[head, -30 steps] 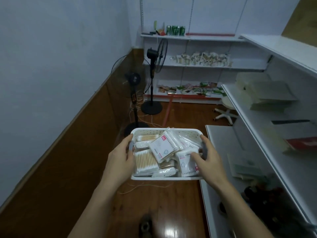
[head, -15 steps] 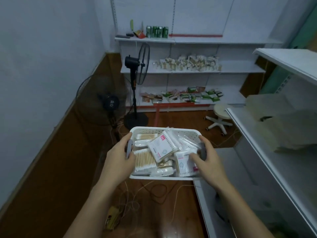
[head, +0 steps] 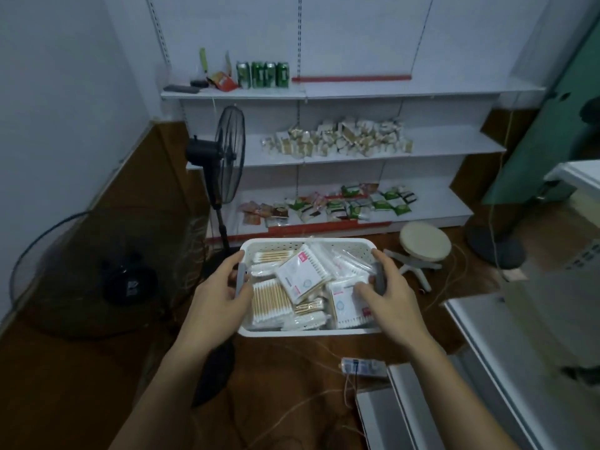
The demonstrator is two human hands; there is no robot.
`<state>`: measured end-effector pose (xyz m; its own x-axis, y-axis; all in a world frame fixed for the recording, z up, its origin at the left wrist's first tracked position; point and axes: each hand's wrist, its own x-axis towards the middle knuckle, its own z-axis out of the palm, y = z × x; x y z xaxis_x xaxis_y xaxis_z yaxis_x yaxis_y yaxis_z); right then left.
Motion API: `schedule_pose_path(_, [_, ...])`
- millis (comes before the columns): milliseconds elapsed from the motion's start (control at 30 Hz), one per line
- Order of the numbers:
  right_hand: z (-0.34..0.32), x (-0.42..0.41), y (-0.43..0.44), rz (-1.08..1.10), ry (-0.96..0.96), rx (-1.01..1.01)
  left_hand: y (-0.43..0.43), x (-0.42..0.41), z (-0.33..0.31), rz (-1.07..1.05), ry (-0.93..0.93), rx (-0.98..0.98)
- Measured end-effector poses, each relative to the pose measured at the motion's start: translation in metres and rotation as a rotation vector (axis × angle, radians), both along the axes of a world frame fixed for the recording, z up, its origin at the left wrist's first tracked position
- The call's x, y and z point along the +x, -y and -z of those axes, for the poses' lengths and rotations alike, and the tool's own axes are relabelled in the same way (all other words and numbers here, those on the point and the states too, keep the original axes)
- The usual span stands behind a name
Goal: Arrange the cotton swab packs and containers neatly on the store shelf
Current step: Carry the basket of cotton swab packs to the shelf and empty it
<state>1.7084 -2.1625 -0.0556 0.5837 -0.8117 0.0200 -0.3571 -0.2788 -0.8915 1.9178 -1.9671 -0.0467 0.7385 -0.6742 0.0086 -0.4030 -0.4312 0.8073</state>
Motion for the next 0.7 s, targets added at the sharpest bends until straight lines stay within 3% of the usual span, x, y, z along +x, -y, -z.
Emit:
schedule_pose_path(367, [0.0,0.146,0.22,0.062,-0.027,0.064,0.234,0.141,-0.01,0.01,0.021,-0.051])
schedule_pose_path(700, [-0.002,0.251,0.422,0.334,-0.012,0.072,0.49,0.297,0.004,0.291,0.085,0.005])
